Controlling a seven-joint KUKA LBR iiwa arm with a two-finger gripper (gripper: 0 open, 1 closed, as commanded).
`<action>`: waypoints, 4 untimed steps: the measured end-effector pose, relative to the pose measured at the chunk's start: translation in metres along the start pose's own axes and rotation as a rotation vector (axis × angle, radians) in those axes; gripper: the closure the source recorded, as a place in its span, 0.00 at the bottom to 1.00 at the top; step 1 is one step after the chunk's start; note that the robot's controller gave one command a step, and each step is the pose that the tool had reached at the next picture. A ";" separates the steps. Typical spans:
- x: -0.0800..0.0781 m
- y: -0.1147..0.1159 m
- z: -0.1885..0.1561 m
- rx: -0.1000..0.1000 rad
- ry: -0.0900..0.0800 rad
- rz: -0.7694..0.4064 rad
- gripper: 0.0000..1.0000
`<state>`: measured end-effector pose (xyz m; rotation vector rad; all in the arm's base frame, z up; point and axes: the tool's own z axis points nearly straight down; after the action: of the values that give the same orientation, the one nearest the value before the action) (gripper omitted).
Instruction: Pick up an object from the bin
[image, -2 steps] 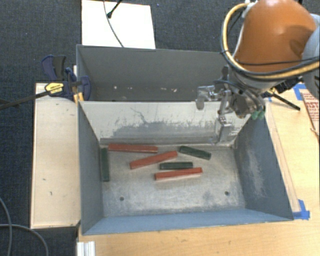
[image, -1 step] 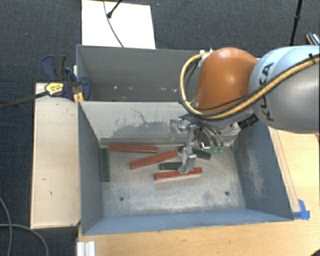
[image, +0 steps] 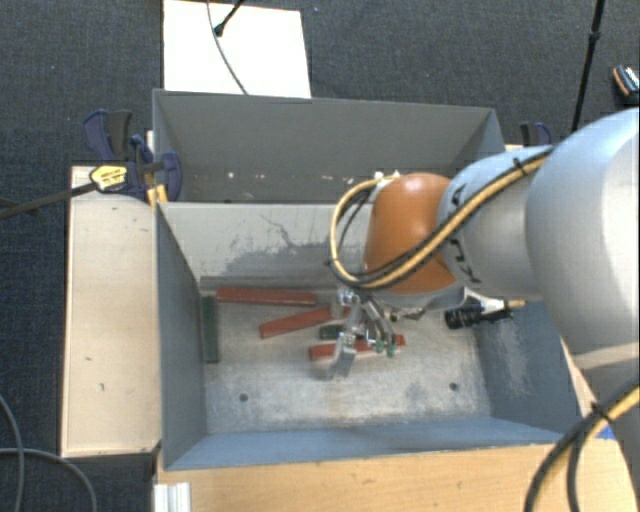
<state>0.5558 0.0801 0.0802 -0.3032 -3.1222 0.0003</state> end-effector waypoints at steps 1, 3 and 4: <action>0.029 0.037 0.010 -0.002 -0.002 0.076 0.00; -0.008 0.039 -0.065 -0.001 -0.013 -0.094 0.00; -0.031 0.031 0.012 -0.001 -0.003 -0.050 0.00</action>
Offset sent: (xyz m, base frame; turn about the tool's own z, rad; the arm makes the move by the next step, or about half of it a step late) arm -0.0208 0.0400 -0.0102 0.0783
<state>0.5915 0.1043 0.0682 -0.2254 -3.1321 -0.0011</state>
